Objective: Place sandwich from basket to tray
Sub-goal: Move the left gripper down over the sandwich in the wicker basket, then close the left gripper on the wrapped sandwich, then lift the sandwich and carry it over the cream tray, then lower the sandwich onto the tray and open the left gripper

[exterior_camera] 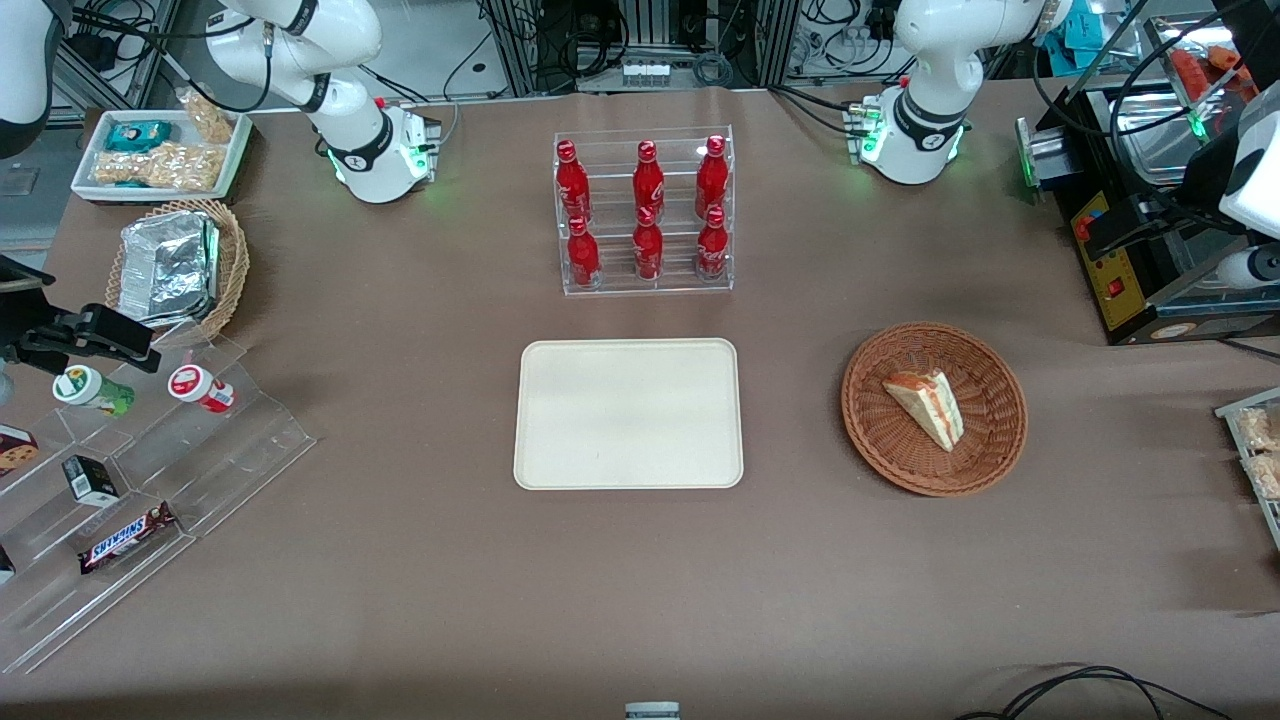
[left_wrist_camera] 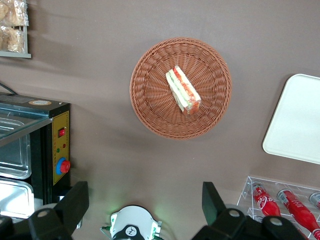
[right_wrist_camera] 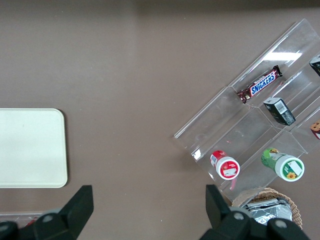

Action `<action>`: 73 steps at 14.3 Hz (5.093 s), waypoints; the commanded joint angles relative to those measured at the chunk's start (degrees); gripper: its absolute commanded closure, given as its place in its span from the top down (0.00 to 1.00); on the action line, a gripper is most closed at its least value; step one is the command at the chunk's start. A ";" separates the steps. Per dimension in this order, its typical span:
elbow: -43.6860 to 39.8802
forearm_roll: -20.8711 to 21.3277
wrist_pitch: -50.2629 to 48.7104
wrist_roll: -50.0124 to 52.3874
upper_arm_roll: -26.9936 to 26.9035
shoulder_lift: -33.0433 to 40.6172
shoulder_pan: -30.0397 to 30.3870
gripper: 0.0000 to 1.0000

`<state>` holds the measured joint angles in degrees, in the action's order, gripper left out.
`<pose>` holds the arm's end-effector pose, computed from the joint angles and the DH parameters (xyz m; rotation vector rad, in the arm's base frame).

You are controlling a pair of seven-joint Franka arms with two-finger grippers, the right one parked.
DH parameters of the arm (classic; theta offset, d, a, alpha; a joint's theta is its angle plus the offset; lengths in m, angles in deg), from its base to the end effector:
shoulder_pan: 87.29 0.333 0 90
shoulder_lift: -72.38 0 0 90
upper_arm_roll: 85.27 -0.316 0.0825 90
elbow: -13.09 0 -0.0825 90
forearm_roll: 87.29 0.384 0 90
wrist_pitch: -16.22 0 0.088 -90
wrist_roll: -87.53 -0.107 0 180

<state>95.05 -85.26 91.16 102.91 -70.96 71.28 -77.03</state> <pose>0.5307 -0.0315 0.6577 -3.0652 -0.3141 0.2068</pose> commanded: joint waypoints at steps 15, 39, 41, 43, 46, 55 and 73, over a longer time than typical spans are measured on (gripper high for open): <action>7.03 -0.09 4.13 14.85 0.19 -9.36 0.55 1.00; 42.05 -1.15 55.05 41.75 0.28 -14.54 -4.02 1.00; 41.79 -1.06 55.14 41.75 0.28 -15.86 -3.85 1.00; 41.35 -1.15 55.06 41.84 0.28 -16.30 -3.85 0.64; 40.82 -1.06 54.62 41.57 0.10 -16.13 -3.76 0.11; 31.42 -0.54 41.96 41.05 1.60 -11.64 -13.31 0.01; -11.38 10.01 41.17 50.98 1.07 -49.08 -48.41 0.21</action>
<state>88.27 -76.24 134.50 153.29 -69.22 25.03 -124.50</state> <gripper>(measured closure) 0.806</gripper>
